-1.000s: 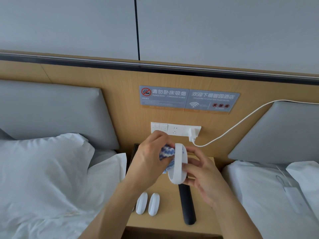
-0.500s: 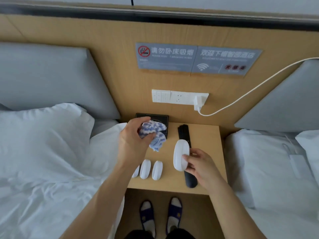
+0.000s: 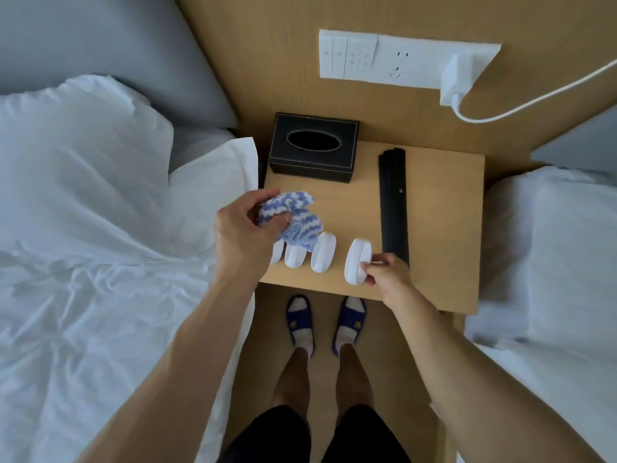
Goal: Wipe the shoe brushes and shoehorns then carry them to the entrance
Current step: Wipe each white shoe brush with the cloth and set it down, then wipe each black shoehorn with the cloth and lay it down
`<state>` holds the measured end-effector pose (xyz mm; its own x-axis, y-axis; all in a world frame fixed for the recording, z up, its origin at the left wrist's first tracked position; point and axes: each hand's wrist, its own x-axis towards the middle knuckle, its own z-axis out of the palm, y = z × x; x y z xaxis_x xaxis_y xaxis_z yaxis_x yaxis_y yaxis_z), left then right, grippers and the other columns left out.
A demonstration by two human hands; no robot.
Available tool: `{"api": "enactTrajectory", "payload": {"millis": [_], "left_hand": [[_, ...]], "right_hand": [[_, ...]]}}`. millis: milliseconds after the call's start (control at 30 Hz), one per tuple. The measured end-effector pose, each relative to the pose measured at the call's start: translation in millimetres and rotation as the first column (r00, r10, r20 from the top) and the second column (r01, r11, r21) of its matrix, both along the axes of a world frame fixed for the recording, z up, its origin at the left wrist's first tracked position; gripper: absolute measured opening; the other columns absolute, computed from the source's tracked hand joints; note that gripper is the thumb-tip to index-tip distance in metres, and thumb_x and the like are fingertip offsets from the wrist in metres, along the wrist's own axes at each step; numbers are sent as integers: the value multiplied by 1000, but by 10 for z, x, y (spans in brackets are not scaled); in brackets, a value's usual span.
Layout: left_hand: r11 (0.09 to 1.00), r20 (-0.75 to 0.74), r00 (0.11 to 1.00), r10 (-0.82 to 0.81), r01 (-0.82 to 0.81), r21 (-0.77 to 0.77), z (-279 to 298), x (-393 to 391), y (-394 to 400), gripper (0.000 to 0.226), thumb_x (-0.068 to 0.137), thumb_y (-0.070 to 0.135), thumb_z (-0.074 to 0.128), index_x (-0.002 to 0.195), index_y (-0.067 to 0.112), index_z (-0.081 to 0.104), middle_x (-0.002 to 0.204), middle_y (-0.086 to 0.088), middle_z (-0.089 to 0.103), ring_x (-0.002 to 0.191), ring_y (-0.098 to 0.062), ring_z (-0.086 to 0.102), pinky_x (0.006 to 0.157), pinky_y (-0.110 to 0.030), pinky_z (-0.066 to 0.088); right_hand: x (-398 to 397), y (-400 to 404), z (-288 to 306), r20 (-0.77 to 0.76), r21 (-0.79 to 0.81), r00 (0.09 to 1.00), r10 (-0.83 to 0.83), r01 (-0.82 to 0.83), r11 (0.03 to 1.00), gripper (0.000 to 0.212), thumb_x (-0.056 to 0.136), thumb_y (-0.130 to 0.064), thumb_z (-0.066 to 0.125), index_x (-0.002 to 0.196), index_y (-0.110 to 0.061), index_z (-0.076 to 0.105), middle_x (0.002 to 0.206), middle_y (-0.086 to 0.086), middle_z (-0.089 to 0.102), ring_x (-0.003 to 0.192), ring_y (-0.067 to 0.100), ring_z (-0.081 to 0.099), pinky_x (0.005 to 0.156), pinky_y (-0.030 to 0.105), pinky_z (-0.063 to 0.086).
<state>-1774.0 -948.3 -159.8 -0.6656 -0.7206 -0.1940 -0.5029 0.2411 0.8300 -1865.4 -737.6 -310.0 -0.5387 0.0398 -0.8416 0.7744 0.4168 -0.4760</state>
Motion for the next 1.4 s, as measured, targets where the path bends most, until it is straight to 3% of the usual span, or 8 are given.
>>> {"api": "enactTrajectory", "payload": {"millis": [100, 267, 400, 567, 733, 867, 1067, 1400], "left_hand": [[1000, 11, 1000, 15, -15, 10, -141, 42, -51, 31, 86, 20, 76, 116, 20, 69, 91, 25, 64, 82, 18, 62, 60, -2, 47], [997, 30, 998, 48, -49, 54, -304, 139, -118, 30, 86, 14, 74, 116, 15, 69, 94, 13, 69, 83, 8, 67, 62, -7, 51], [996, 58, 997, 53, -56, 65, -364, 186, -115, 31, 86, 15, 74, 117, 14, 69, 97, 8, 70, 85, 5, 67, 63, -8, 52], [994, 69, 997, 44, -51, 99, -377, 168, -79, 32, 87, 18, 74, 118, 14, 69, 99, 7, 71, 87, 1, 69, 64, -10, 53], [987, 56, 998, 39, -47, 151, -348, 97, -36, 30, 87, 18, 73, 117, 17, 69, 99, 10, 70, 87, 4, 68, 63, -10, 53], [986, 44, 999, 28, -35, 161, -334, 81, -8, 28, 88, 18, 73, 115, 19, 69, 97, 15, 69, 87, 7, 67, 62, -9, 52], [986, 37, 999, 20, -26, 165, -397, 113, 28, 26, 87, 20, 74, 112, 24, 69, 98, 14, 70, 88, 2, 69, 63, -12, 54], [984, 17, 1000, 15, -17, 179, -386, 94, 106, 29, 87, 18, 74, 115, 19, 69, 102, 6, 71, 92, -5, 70, 71, -20, 59]], "right_hand": [[-15, -45, -263, 20, 9, 1000, -4, 3, 1000, 28, 87, -2, 74, 111, -13, 64, 116, 12, 68, 103, 29, 68, 73, 34, 59], [-22, -100, -484, -21, 46, 996, 89, -88, 995, 30, 88, -4, 74, 116, -11, 68, 110, 7, 70, 92, 21, 67, 58, 24, 56], [-11, -119, -600, -56, 124, 984, 167, -159, 979, 35, 88, -10, 75, 121, -12, 67, 114, 8, 70, 100, 24, 69, 78, 37, 63], [-57, -126, -605, -101, 260, 949, 298, -264, 929, 29, 89, -17, 75, 117, -14, 68, 114, 9, 71, 92, 24, 70, 77, 42, 63], [-104, -113, -526, -85, 417, 878, 471, -398, 817, 32, 90, -19, 71, 121, -14, 66, 117, 7, 67, 94, 27, 70, 75, 42, 62], [-227, -21, -462, -202, 581, 805, 558, -360, 730, 35, 87, -19, 71, 120, -15, 57, 124, 9, 55, 96, 26, 60, 67, 33, 46], [-522, 175, -568, -111, 715, 788, 606, -360, 599, 62, 85, -36, 77, 130, -9, 44, 132, 14, 48, 119, 35, 50, 84, 46, 49], [-776, 412, -610, -73, 516, 891, 448, -351, 782, 72, 71, -39, 89, 123, -6, 54, 127, 13, 60, 113, 34, 62, 87, 40, 56]]}}
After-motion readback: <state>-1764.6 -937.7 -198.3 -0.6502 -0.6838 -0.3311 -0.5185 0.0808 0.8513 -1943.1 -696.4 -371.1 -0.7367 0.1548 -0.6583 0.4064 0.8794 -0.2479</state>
